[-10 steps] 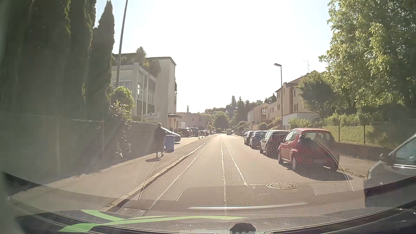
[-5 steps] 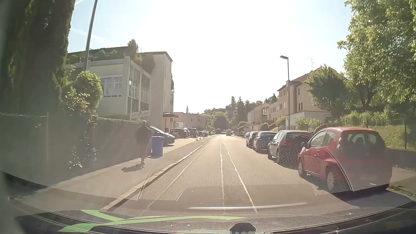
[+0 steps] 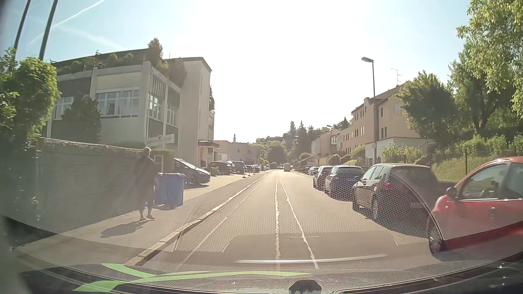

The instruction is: Follow the waypoints while adhering to traffic rules and regulations

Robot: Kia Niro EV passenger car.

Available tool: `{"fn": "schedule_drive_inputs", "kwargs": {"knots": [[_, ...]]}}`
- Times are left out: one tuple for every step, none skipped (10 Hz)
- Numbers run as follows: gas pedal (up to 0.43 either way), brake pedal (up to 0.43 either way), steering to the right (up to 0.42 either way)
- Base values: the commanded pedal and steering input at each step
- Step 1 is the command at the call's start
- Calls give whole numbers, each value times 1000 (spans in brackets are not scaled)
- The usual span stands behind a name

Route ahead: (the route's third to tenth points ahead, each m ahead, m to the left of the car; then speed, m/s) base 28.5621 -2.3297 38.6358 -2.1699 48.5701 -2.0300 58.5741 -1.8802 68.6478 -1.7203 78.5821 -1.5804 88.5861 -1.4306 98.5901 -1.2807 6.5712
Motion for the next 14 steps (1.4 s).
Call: {"fn": "schedule_drive_inputs", "kwargs": {"knots": [[47,0,1],[47,0,1],[47,0,1],[39,0,1],[39,0,1],[47,0,0],[59,0,0],[59,0,0],[67,0,0],[67,0,0],[79,0,0],[79,0,0],[79,0,0],[79,0,0]]}}
